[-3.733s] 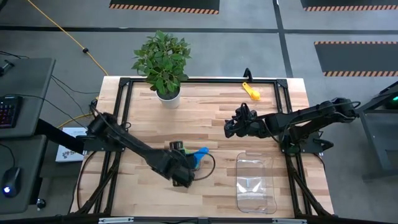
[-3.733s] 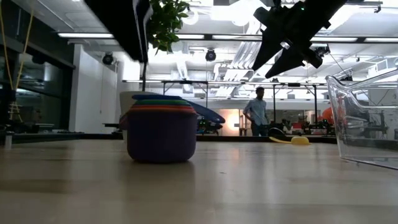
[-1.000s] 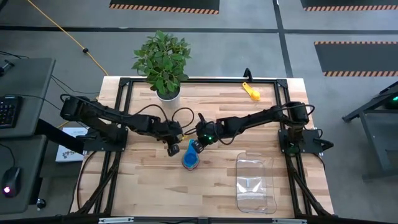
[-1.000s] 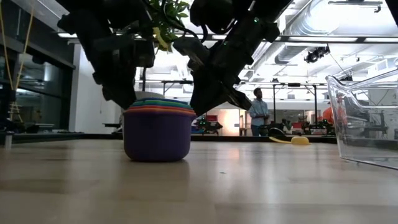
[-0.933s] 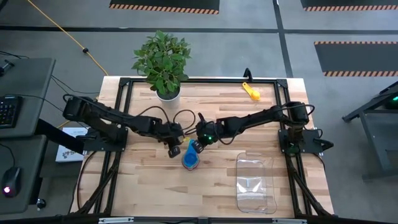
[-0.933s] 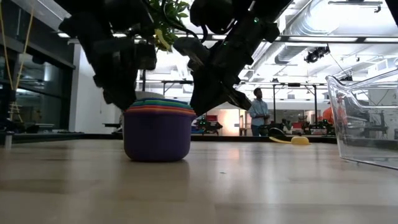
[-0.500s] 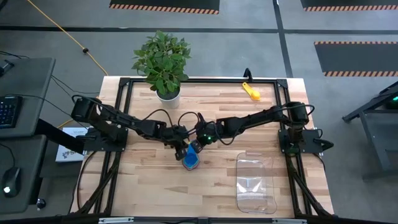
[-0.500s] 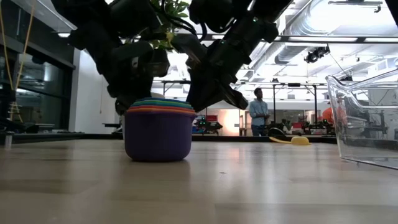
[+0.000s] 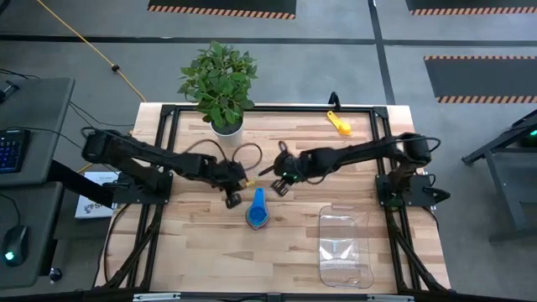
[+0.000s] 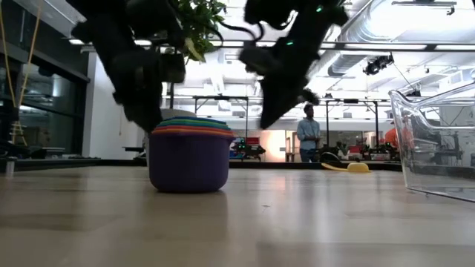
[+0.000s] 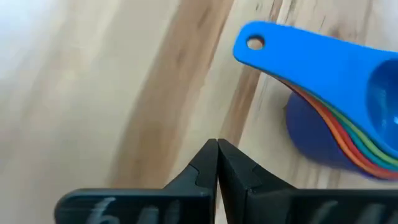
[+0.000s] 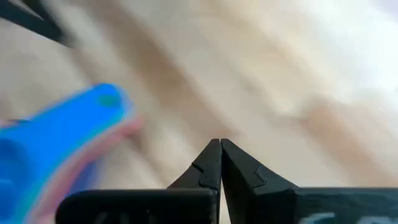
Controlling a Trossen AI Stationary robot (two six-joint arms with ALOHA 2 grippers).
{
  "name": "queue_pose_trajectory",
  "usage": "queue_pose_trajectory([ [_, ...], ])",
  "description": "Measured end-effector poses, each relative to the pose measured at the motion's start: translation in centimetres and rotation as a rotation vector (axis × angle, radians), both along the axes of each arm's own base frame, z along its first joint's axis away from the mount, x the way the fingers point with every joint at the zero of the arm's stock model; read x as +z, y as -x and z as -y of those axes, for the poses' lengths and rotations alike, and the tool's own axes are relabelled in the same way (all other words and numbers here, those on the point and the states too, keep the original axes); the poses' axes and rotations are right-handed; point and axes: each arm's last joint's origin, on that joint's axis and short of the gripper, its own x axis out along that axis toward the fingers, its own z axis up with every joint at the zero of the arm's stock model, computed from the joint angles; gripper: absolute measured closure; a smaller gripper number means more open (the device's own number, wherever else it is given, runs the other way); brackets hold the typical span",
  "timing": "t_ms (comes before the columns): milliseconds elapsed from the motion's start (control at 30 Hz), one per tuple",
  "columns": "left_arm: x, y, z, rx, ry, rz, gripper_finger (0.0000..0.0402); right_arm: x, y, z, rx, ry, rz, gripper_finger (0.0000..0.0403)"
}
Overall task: Nest measuring cups in basket
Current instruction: Stack the yellow measuring cup on top of the blue measuring cup
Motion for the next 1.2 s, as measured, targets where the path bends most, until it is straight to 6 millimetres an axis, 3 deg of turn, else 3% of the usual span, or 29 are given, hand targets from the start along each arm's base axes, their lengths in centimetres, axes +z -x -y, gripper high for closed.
queue_pose_trajectory([
  [133, 2.7, 1.3, -1.0, -0.022, -0.037, 0.109, 0.0401, 2.3, 3.3, 2.0, -0.091, 0.134, -0.119, 0.0403],
  [233, 4.1, 2.3, -1.6, 0.002, -0.040, 0.218, 0.0401, 2.8, 6.4, 4.2, -0.170, 0.140, -0.171, 0.0403],
  [367, 4.9, 4.1, -2.0, 0.077, -0.002, 0.289, 0.0401, 2.1, 11.7, 7.0, -0.380, 0.116, -0.157, 0.0403],
  [467, 4.8, 5.2, -1.9, 0.126, 0.025, 0.309, 0.0401, 1.3, 15.4, 8.3, -0.617, 0.109, -0.054, 0.0403],
  [600, 4.5, 5.8, -1.9, 0.220, 0.048, 0.310, 0.0401, -0.5, 18.4, 9.6, -0.863, 0.091, 0.107, 0.0403],
  [867, 5.0, 5.2, -1.9, 0.290, 0.103, 0.381, 0.0401, -4.1, 19.4, 12.5, -1.169, 0.207, 0.105, 0.0403],
  [1000, 5.1, 5.2, -1.9, 0.298, 0.116, 0.396, 0.0401, -4.4, 18.5, 14.4, -1.236, 0.304, 0.063, 0.0403],
  [1200, 5.0, 5.2, -1.9, 0.294, 0.126, 0.382, 0.0401, -6.3, 18.1, 16.6, -1.265, 0.291, -0.072, 0.0403],
])
